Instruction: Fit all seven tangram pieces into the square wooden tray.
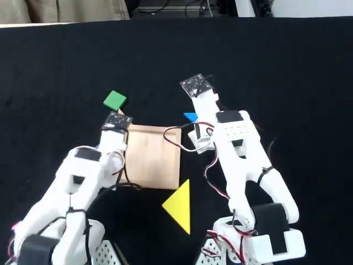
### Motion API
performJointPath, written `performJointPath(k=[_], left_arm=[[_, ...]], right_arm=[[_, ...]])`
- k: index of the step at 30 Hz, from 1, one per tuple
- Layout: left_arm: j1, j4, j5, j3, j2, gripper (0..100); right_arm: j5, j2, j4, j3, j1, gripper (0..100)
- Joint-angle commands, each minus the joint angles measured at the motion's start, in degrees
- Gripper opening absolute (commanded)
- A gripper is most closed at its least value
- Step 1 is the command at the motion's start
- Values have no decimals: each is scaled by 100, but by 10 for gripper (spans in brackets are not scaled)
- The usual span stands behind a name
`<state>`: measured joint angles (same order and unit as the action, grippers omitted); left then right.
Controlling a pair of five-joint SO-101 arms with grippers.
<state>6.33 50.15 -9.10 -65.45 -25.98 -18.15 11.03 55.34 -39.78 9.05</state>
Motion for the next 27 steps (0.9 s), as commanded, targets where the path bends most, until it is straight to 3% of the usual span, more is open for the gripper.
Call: performJointPath(k=[1, 13, 18, 22, 27], left_arm=[[541, 53, 448, 585, 448, 29], [1815, 53, 510, 954, 633, 29], [1754, 105, 466, 1024, 598, 29], [1464, 686, 440, 1200, 571, 29], [1305, 1433, -132, 1692, 571, 30]], right_arm=[[44, 4, -97, 13, -105, 11], [44, 48, -97, -13, -668, 11], [44, 48, -97, -13, -862, 11], [44, 4, -149, -22, -862, 11], [53, 48, -448, -224, -862, 11]])
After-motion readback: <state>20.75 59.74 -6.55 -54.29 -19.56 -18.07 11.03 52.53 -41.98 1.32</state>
